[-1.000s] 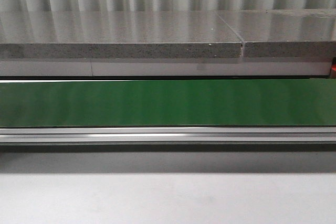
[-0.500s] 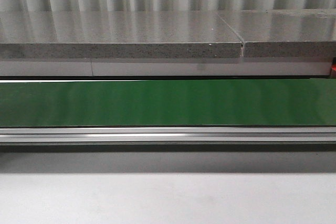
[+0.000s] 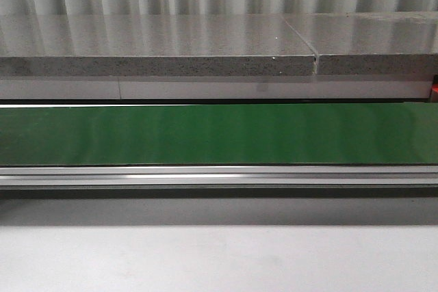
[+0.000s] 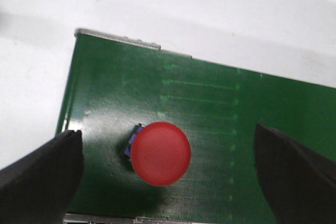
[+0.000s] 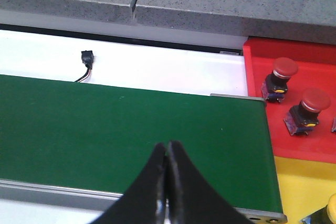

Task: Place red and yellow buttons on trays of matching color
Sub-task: 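Lower the red button onto the belt and open the left gripper, then grasp the yellow button with the left gripper and carry it over the belt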

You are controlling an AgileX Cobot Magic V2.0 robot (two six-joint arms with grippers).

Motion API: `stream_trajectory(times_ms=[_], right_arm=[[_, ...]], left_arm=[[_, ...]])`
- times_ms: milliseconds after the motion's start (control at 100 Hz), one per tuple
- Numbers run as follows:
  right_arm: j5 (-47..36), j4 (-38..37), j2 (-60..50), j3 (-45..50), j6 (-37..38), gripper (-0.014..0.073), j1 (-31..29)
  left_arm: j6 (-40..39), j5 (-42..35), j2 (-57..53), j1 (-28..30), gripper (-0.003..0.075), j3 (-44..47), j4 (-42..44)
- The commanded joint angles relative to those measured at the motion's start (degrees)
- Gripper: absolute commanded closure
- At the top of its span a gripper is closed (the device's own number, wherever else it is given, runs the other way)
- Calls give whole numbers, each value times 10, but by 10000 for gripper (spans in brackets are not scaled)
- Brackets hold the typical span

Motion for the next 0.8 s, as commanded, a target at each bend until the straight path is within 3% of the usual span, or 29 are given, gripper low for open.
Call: stream_trajectory(times_ms=[0, 400, 790], right_arm=[[-41, 3, -2, -15, -7, 661, 1], [-41, 3, -2, -15, -7, 661, 1], [-41, 3, -2, -15, -7, 661, 1]], left_arm=[[1, -46, -31, 11, 92, -17, -13], [1, -50, 29, 116, 92, -32, -8], [-13, -45, 174, 155, 92, -131, -6]])
